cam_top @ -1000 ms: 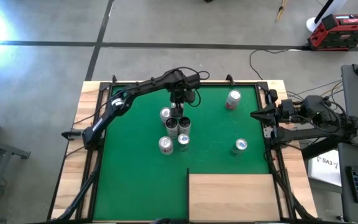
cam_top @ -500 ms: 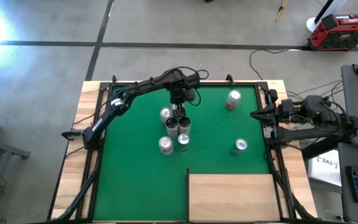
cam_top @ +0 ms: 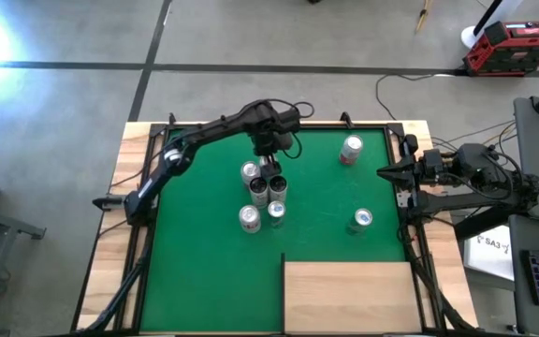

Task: Place canned beverage on shelf
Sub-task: Put the right blue soda can on the shelf

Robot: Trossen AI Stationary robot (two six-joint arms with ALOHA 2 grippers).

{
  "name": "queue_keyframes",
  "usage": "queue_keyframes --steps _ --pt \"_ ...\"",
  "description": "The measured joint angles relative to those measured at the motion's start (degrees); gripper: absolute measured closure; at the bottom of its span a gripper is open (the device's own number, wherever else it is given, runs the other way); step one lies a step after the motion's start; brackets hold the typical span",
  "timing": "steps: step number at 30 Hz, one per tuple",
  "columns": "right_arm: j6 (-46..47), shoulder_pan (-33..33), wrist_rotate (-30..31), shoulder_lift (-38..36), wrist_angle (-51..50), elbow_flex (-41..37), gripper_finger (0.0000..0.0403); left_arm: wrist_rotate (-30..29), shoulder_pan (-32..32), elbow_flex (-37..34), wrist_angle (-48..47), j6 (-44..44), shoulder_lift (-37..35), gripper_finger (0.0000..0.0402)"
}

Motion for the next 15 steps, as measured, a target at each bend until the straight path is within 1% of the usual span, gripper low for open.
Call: queue_keyframes --steps 4,8,12,15 --pt "0.00 -0.01 0.00 0.01 0.00 -0.02 0.0380 0.09 0.02 -0.15 -0.67 -1.02 -1.40 0.0007" --pt "0.00 -0.02 0.02 0.00 0.00 -0.01 0.0380 1.66 0.20 -0.58 -0.65 0.89 -3.76 0.0008" --pt "0.00 0.00 0.02 0.00 0.00 -0.02 0.0380 1.73 1.18 -2.19 -0.67 1.44 -8.60 0.0019" --pt "0.00 -0.02 0.02 0.02 0.00 0.00 0.0380 1.80 2.29 -6.41 -0.62 0.90 -14.38 0.0043"
